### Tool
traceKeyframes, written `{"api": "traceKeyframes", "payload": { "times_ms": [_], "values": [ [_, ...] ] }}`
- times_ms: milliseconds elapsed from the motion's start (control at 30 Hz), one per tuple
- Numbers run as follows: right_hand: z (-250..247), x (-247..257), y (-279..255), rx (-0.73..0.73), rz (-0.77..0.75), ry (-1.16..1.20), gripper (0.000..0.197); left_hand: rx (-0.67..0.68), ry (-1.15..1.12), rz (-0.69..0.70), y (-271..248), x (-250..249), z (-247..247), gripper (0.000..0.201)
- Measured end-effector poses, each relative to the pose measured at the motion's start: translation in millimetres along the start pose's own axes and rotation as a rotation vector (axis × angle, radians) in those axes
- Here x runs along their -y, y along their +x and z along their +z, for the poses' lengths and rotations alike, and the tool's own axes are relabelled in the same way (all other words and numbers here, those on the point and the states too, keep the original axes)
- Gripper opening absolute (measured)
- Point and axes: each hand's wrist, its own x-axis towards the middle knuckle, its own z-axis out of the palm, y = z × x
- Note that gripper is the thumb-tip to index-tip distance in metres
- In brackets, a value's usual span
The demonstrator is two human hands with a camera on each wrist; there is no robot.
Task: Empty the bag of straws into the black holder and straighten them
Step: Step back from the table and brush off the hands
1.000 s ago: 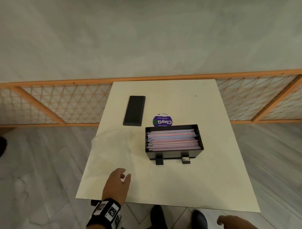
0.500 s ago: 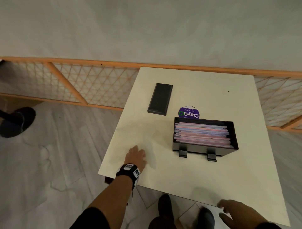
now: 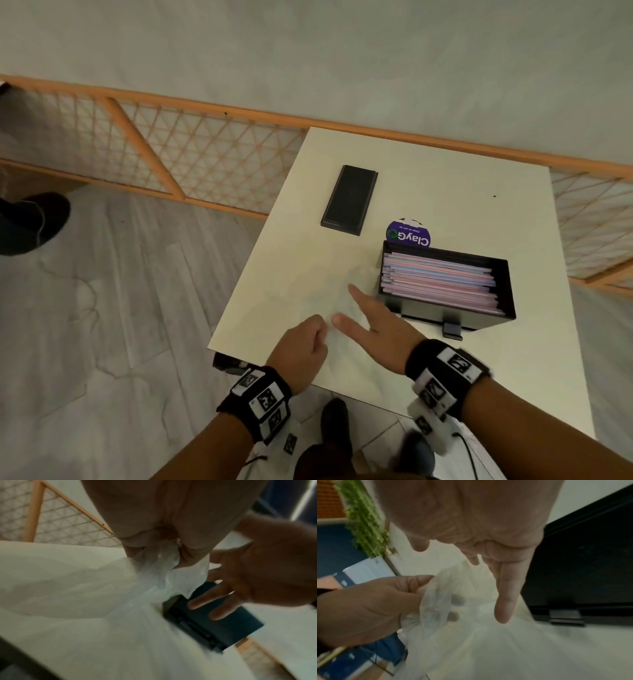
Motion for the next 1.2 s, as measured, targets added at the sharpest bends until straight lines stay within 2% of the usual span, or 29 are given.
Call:
{"api": "traceKeyframes", "payload": {
  "times_ms": [133,233,300,367,400,467,533,567,633,700,800,867,967,1033,1100,1200],
  "values": [
    [0.6,32.1,21.3,-0.056,0.09,0.297,0.093,-0.053,-0.186,0.118,-1.2,-32.4,-16.1,0.036],
    [-3.2,44.2,35.1,-0.194,0.101,0.476,0.069,-0.064,-0.279,0.202,4.9,-53.1,-23.7,0.042],
    [-6.5,50.2,40.3,-0.229,0.06,0.539,0.048,-0.081,-0.307,0.238,9.0,-60.0,-27.1,0.037],
    [-10.9,54.3,44.7,-0.246,0.015,0.519,0.04,-0.116,-0.3,0.252,12.4,-64.0,-30.2,0.027],
    [-13.4,55.9,46.6,-0.267,-0.011,0.482,0.039,-0.161,-0.282,0.269,13.7,-64.6,-31.3,0.022],
    [-19.8,60.0,50.9,-0.338,-0.066,0.435,0.035,-0.349,-0.207,0.332,14.5,-65.5,-34.2,0.023],
    [-25.3,65.1,53.9,-0.388,-0.09,0.479,0.036,-0.533,-0.186,0.333,15.5,-60.8,-36.2,0.043],
    [-26.8,69.5,53.6,-0.39,-0.087,0.527,0.038,-0.564,-0.232,0.281,15.7,-58.1,-38.5,0.054],
    [-25.6,76.9,54.7,-0.358,-0.089,0.643,0.042,-0.463,-0.468,0.11,20.1,-52.1,-43.0,0.07],
    [-21.8,86.0,56.4,-0.297,-0.087,0.788,0.042,-0.294,-0.776,-0.031,26.6,-44.4,-46.1,0.067],
    [-10.4,96.0,64.5,-0.259,-0.086,0.903,0.028,-0.198,-1.097,-0.137,32.6,-43.4,-51.2,0.062],
    [-2.1,97.2,74.4,-0.309,-0.086,0.76,0.015,-0.164,-1.218,-0.159,28.4,-52.9,-55.2,0.059],
    [13.0,94.8,92.3,-0.414,-0.207,0.346,0.028,-0.153,-1.403,-0.227,28.1,-53.2,-61.3,0.045],
    [23.4,92.0,99.1,-0.486,-0.327,0.026,0.026,-0.105,-1.567,-0.257,30.2,-50.5,-67.9,0.05],
    [31.7,87.8,104.6,-0.459,-0.329,-0.142,0.029,-0.123,-1.579,-0.33,39.6,-45.6,-66.9,0.054],
    [39.9,77.7,114.8,-0.293,-0.286,-0.237,0.053,-0.166,-1.41,-0.428,57.6,-31.6,-56.1,0.059]
  ]
}}
